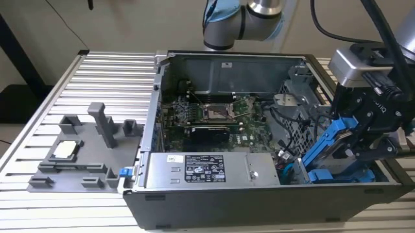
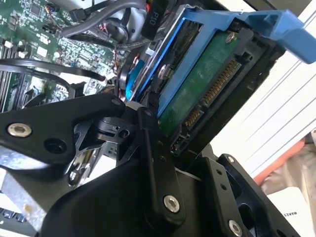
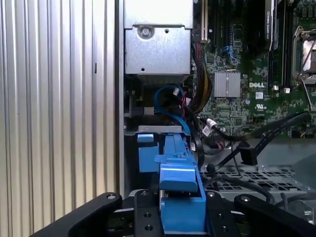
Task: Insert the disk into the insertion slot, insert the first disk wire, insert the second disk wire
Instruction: 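Insert the disk into the insertion slot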
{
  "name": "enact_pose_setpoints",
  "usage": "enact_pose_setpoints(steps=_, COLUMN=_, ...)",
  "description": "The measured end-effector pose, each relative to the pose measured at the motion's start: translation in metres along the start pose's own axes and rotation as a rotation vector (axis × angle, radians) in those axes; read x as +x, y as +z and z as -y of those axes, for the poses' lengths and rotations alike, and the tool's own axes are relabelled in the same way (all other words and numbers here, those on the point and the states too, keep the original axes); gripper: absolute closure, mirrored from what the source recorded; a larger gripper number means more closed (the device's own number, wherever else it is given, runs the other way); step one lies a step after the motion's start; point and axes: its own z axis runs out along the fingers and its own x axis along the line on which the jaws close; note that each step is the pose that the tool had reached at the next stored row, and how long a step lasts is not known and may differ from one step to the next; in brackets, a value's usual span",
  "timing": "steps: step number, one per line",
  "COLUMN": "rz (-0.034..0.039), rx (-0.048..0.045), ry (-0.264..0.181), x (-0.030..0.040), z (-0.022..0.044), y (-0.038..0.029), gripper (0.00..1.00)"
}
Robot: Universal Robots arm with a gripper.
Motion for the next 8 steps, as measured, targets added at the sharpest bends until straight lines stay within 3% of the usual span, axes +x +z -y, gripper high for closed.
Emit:
enact_pose_setpoints(steps=3, rz=-0.0001, rx=-0.0001, ry=0.0, x=0.0001, z=0.0001, y=0.0054, gripper=0.67)
enact_pose_setpoints(steps=8, rz=-0.0001, rx=-0.0012, ry=-0.001, x=0.0001, z=0.0, y=0.006, gripper=0.67)
